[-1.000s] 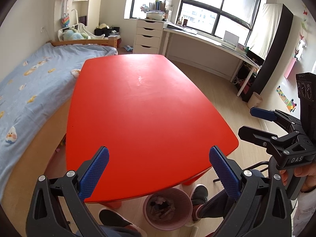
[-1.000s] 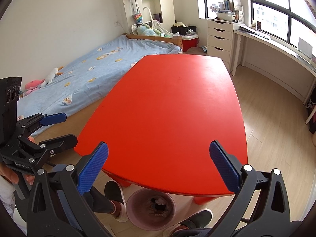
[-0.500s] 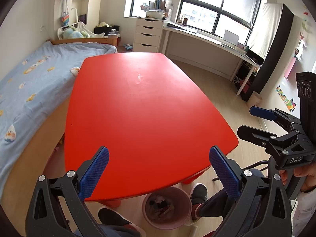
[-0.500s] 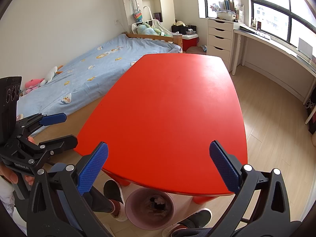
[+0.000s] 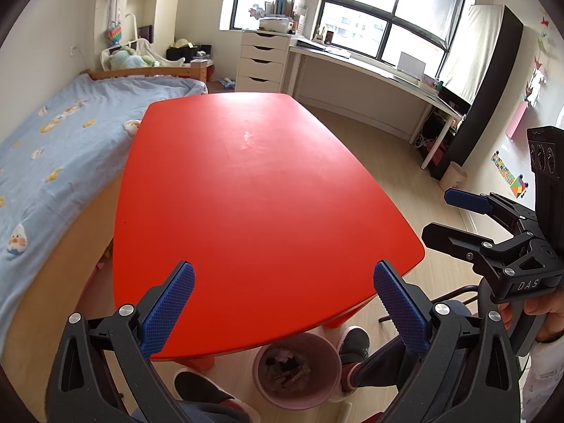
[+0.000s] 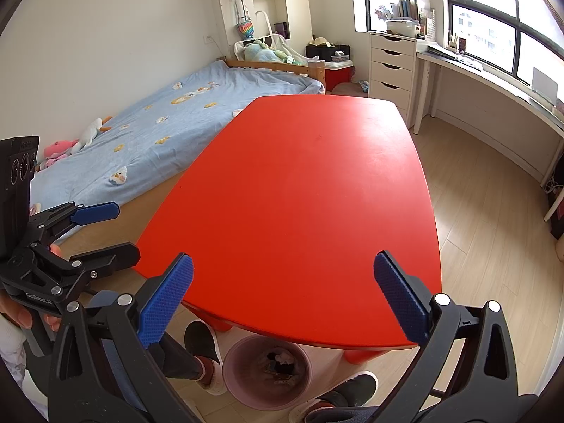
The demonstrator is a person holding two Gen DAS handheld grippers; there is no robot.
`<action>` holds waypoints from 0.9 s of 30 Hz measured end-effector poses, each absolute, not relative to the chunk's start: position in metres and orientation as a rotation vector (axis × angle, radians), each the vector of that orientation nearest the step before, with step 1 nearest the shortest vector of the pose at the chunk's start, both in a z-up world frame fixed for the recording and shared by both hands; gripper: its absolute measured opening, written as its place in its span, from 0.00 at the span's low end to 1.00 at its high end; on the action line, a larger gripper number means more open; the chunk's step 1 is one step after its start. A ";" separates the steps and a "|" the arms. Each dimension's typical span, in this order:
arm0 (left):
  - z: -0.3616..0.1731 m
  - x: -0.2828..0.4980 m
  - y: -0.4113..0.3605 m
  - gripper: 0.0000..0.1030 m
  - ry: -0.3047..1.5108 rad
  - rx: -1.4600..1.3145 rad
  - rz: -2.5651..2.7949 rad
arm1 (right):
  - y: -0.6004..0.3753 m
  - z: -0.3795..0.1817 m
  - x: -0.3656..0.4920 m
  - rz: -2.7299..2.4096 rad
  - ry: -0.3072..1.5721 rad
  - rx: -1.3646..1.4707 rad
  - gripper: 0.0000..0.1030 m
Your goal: Collect trash
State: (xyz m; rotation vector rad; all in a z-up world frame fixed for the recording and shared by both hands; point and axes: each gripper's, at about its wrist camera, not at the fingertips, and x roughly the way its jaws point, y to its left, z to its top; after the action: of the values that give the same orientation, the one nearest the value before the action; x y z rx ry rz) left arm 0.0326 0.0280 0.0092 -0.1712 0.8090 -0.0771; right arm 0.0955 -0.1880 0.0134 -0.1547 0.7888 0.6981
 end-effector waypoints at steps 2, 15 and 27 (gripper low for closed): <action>0.009 0.033 0.028 0.94 0.809 -0.172 -0.078 | -0.188 0.014 0.095 0.697 0.789 -0.155 0.97; 0.008 0.032 0.027 0.94 0.811 -0.173 -0.078 | -0.188 0.014 0.096 0.697 0.790 -0.156 0.97; 0.009 0.032 0.027 0.94 0.811 -0.173 -0.077 | -0.189 0.012 0.096 0.697 0.791 -0.157 0.97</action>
State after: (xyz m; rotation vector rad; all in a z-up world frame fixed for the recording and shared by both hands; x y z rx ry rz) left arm 0.0323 0.0271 0.0085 -0.1733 0.8111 -0.0769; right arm 0.0960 -0.1889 0.0118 -0.1572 0.7907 0.6967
